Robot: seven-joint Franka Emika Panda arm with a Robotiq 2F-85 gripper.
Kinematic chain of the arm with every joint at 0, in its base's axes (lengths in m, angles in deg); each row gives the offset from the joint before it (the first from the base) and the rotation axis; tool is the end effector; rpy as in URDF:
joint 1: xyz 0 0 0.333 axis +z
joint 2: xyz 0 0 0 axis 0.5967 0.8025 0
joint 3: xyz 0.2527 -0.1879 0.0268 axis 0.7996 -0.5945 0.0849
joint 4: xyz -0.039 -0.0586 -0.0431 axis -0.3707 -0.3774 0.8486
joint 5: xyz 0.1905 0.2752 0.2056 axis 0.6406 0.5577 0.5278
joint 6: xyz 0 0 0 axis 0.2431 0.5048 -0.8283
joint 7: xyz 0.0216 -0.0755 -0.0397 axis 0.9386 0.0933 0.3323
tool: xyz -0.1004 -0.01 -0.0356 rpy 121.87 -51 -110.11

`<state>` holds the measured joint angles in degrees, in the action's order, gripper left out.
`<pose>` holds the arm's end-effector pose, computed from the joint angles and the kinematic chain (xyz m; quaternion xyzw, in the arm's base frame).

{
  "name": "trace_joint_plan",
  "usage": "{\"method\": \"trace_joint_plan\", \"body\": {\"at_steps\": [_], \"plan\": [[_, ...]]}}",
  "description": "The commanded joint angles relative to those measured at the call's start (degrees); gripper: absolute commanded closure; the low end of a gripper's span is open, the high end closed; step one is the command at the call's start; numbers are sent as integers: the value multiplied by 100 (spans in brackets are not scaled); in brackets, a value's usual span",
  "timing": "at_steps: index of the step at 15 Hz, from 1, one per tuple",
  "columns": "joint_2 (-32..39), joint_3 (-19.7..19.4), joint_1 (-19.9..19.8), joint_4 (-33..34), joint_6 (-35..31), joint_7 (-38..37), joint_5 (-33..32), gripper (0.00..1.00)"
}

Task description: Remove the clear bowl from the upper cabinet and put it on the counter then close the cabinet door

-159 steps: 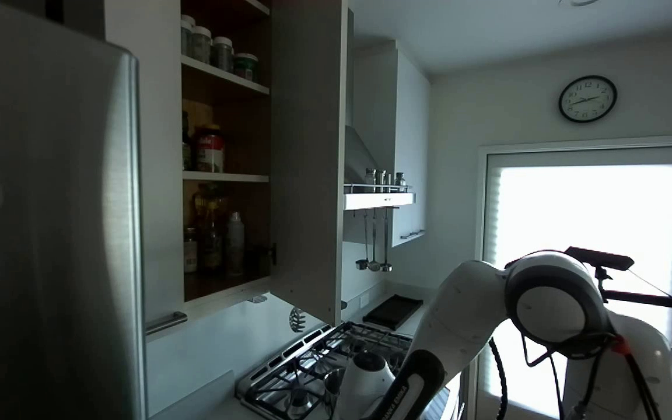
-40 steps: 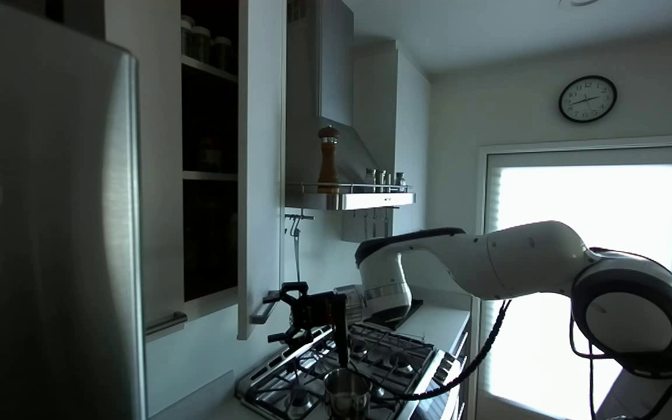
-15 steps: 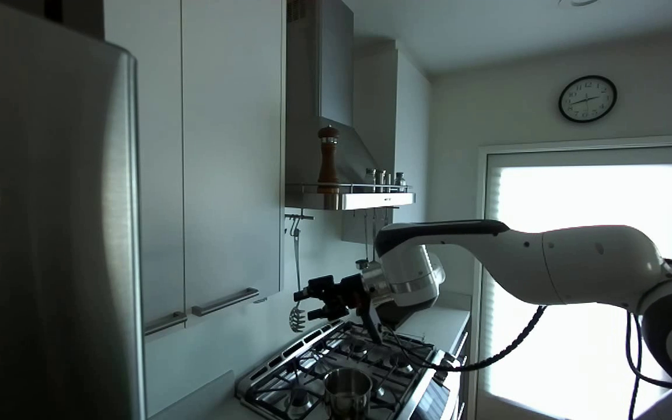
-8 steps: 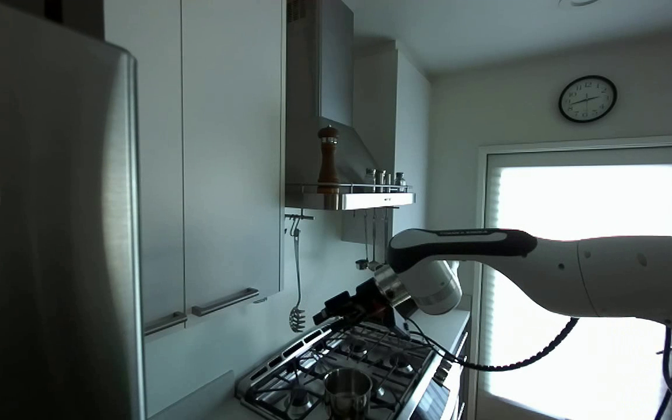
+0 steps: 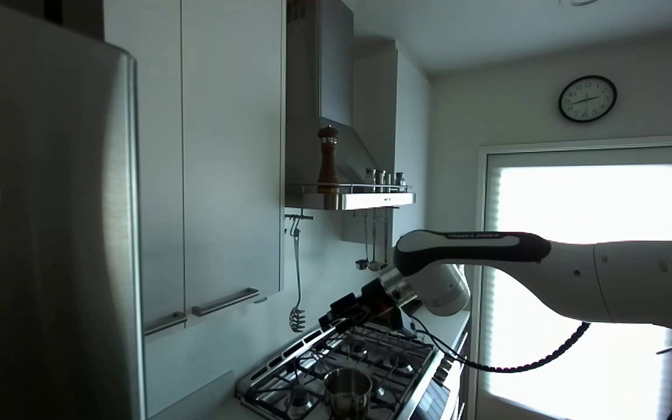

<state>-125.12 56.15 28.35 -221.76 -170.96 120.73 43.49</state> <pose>0.3793 -0.0657 0.5696 -0.8831 0.0329 -0.3819 0.2706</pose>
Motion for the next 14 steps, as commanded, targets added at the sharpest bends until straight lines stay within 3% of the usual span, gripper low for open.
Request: {"method": "trace_joint_plan", "body": {"at_steps": [1,9,14], "plan": [[-113,-343,298,77,215,-174,-516,0],[-608,-956,419,765,2740,-788,-2416,0],[-766,-1101,529,1117,3707,-894,-3045,0]]}}
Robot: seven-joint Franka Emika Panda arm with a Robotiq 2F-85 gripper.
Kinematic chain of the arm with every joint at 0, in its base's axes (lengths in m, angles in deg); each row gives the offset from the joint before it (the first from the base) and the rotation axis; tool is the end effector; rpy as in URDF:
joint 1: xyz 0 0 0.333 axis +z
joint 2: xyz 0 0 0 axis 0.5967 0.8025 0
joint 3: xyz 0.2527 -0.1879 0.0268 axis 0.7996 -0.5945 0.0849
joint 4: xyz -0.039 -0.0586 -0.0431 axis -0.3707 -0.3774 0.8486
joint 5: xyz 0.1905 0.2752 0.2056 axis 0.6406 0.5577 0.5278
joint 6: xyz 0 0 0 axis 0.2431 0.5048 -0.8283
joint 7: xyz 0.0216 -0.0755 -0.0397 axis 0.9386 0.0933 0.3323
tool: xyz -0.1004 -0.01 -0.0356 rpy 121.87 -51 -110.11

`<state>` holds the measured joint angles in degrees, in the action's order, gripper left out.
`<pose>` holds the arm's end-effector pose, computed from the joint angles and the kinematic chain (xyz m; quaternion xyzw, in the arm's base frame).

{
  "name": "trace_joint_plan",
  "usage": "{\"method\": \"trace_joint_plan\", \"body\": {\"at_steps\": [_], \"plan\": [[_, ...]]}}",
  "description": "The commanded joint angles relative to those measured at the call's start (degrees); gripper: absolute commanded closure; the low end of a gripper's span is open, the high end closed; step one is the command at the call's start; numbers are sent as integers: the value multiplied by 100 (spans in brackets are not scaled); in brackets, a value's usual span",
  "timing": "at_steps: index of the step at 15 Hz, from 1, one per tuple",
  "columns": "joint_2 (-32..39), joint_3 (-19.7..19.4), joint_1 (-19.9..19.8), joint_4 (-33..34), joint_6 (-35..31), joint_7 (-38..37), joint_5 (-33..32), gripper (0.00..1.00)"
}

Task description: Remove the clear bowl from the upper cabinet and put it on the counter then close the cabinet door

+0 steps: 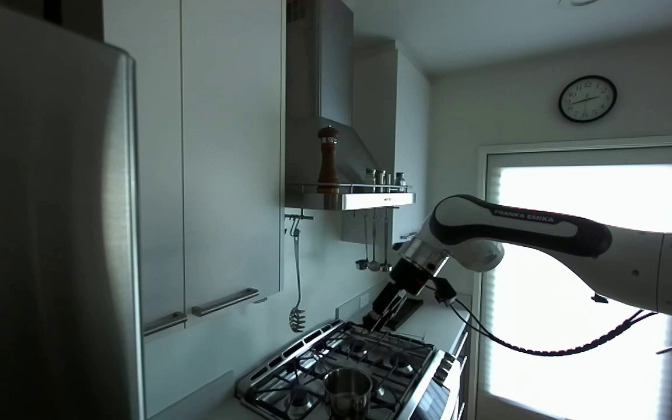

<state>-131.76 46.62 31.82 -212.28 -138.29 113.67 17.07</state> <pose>0.3157 -0.0791 0.6302 -0.9384 -0.0996 -0.2270 0.2409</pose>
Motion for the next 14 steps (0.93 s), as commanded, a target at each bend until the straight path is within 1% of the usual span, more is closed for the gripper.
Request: {"method": "trace_joint_plan", "body": {"at_steps": [1,5,9,10,14], "plan": [[-132,-177,204,221,552,-162,-453,0],[-301,-261,266,383,654,-110,-468,0],[-467,-341,319,492,584,-89,-419,0],[-360,-304,335,458,446,-114,-406,0],[-377,-319,370,483,442,-109,-401,0]]}}
